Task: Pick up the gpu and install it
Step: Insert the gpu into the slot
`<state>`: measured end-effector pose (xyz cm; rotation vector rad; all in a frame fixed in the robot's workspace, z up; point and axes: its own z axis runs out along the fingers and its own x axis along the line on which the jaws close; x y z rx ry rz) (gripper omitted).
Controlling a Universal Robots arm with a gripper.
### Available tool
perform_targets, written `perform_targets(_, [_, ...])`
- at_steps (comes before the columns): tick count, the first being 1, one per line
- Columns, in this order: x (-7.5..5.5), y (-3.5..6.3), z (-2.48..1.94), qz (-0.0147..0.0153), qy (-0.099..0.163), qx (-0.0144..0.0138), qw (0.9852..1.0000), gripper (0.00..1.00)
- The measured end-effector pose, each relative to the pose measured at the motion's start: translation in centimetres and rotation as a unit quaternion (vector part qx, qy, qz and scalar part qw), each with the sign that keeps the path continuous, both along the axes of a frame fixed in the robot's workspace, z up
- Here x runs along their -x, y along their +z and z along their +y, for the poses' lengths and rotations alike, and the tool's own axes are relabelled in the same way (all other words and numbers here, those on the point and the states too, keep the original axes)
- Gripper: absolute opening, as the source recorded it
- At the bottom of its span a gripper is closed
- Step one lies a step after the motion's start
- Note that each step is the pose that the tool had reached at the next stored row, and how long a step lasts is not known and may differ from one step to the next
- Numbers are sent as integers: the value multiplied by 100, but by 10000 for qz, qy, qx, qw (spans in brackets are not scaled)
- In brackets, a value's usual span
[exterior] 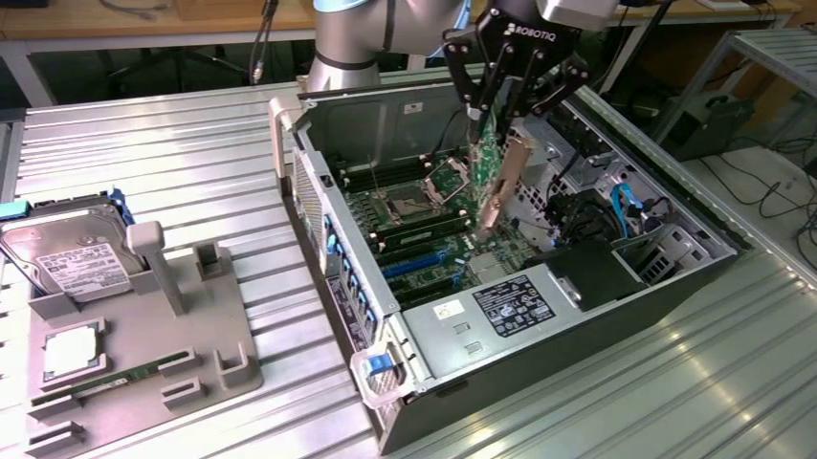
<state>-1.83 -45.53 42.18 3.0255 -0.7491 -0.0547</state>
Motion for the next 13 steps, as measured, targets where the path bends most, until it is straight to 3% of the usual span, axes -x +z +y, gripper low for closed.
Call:
perform_targets(3, [0,-10,0,0,-322,0,9995,27])
perform_targets(6, [0,-22,0,0,-678,0,9977,27])
perform_targets(13, [0,-37,2,0,-1267,0,9919,27])
